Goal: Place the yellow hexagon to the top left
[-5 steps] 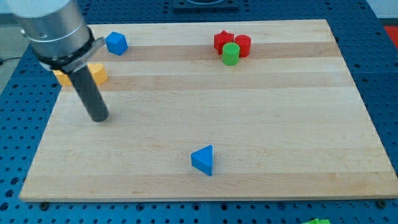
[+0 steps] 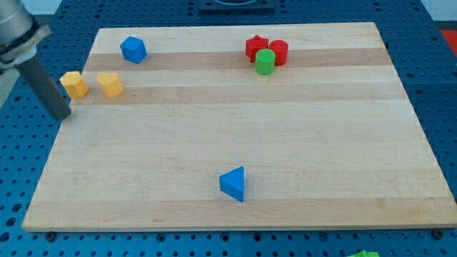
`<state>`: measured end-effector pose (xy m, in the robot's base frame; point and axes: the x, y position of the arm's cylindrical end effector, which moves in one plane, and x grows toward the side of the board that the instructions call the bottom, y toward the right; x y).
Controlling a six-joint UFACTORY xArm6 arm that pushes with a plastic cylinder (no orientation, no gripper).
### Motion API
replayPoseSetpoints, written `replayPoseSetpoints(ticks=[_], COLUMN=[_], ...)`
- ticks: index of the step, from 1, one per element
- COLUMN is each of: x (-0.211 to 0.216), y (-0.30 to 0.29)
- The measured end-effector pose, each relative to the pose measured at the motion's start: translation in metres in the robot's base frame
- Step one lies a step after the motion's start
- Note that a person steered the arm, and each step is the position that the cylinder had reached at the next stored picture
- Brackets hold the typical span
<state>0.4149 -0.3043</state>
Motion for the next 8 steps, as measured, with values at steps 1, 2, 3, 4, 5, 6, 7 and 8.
replayPoseSetpoints(ticks=[1,2,3,4,5,6,7,8], x=[-0.01,-0.013,-0.018,-0.038,-0.051,-0.059,-0.072,-0.086], y=[0.0,0.0,0.0,0.002,0.006,0.007,0.007,0.007])
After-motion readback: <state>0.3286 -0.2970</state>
